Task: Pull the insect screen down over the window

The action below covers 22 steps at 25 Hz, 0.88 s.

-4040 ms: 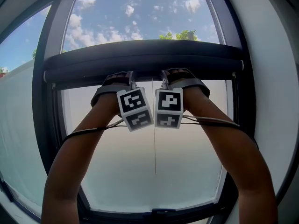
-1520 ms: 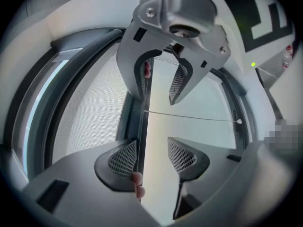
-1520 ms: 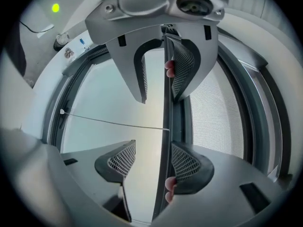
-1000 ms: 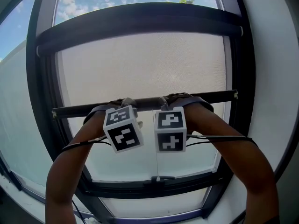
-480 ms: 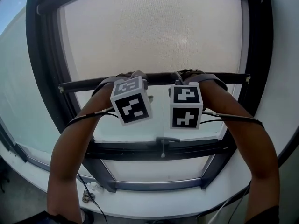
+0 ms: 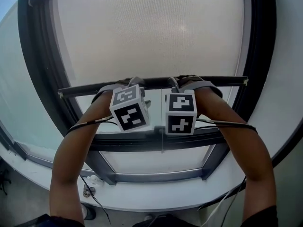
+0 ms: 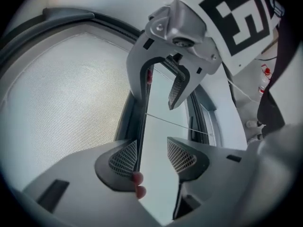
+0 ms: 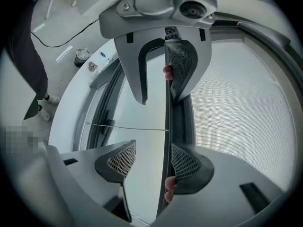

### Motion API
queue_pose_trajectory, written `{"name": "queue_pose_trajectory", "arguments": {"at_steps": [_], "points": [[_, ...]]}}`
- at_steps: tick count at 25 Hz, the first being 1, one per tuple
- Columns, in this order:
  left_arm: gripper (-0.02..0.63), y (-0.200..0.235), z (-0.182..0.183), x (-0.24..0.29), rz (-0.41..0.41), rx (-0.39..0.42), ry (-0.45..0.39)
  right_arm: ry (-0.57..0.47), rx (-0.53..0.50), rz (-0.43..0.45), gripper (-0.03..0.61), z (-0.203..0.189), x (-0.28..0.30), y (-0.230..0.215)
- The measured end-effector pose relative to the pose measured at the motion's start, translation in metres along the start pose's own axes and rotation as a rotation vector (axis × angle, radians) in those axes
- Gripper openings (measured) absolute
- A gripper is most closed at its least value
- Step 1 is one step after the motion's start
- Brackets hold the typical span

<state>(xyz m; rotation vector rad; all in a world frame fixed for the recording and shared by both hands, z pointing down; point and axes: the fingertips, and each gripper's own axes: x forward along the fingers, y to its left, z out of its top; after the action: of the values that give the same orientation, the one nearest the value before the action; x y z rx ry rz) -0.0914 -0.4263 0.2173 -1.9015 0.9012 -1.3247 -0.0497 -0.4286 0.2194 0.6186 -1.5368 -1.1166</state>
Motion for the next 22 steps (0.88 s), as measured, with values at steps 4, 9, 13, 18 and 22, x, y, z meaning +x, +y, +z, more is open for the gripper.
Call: {"name": "queue_pose_trajectory", "arguments": {"at_steps": [4, 9, 13, 18, 22], "points": [[0.202, -0.038, -0.013, 0.024, -0.015, 0.005, 0.026, 0.004, 0.017, 0.051, 0.241, 0.001, 0.02, 0.041], [0.202, -0.073, -0.023, 0.046, -0.025, 0.021, 0.054, 0.02, 0.037, 0.098, 0.241, 0.002, 0.038, 0.079], [0.202, -0.086, -0.027, 0.056, -0.01, -0.021, 0.043, 0.007, 0.078, 0.085, 0.241, 0.004, 0.046, 0.093], [0.202, -0.086, -0.027, 0.057, -0.003, -0.064, 0.011, -0.016, 0.116, 0.079, 0.241, 0.006, 0.048, 0.095], [0.202, -0.095, -0.028, 0.058, -0.025, -0.086, -0.019, -0.013, 0.111, 0.089, 0.239, 0.008, 0.048, 0.103]]}}
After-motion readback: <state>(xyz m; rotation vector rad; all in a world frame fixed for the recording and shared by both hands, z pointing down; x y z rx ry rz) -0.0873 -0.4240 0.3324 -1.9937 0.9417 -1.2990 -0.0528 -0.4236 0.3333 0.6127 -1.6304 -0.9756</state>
